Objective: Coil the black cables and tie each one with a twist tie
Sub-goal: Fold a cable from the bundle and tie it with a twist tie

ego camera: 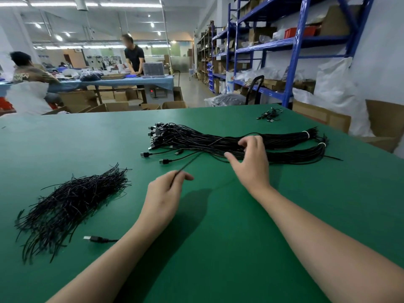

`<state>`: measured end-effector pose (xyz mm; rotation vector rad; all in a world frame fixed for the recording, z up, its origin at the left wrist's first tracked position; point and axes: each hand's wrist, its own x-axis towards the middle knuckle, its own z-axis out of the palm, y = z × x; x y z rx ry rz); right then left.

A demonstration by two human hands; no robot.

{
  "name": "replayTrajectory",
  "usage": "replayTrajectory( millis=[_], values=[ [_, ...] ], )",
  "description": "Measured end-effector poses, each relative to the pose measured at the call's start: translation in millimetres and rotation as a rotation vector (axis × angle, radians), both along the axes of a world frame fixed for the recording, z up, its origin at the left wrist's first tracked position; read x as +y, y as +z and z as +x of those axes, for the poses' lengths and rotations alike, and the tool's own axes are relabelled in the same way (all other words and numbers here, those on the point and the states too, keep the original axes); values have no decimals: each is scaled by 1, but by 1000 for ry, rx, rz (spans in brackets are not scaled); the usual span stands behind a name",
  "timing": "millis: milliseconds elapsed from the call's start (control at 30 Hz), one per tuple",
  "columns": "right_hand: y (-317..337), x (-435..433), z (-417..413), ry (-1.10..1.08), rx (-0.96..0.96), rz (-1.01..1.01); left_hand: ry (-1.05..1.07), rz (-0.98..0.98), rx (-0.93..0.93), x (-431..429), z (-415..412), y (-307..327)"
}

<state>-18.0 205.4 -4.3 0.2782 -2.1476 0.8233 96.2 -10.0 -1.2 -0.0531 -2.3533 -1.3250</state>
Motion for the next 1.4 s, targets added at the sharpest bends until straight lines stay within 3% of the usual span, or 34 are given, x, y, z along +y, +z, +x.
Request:
replayTrajectory(
  millis=[100, 267, 367, 433, 567, 633, 733, 833, 933, 1000, 1067, 1133, 1400],
  values=[
    [9, -14, 26, 175, -251, -114, -53, 331, -19, 3, 3, 20],
    [27, -61, 101, 950, -883, -308, -188, 529, 22, 19, 17, 58],
    [23, -85, 146, 1067, -954, -359, -266, 569, 96, 35, 29, 75],
    [24, -92, 165, 1052, -997, -511, -295, 565, 153, 41, 36, 84],
    [33, -90, 184, 1246, -1081, -807, -274, 612, 203, 39, 39, 91],
    [37, -86, 189, 1242, -1123, -814, -263, 605, 184, 37, 39, 91],
    [36, -75, 194, 1135, -1157, -682, -262, 498, 165, 28, 38, 94],
    [40, -55, 194, 1091, -1131, -758, -221, 281, 139, 13, 39, 101],
    [45, -38, 194, 1072, -1072, -789, 48, 76, 135, 1, 43, 95],
    [45, -32, 197, 1071, -1077, -754, 104, -180, 252, -4, 57, 84],
    [44, -29, 200, 1090, -1113, -707, -54, -570, 317, -4, 72, 67],
    [43, -28, 204, 1117, -1158, -663, -207, -809, 335, -1, 81, 52],
    [46, -19, 207, 1331, -1248, -720, -306, -600, 236, 4, 88, 12]
  ],
)
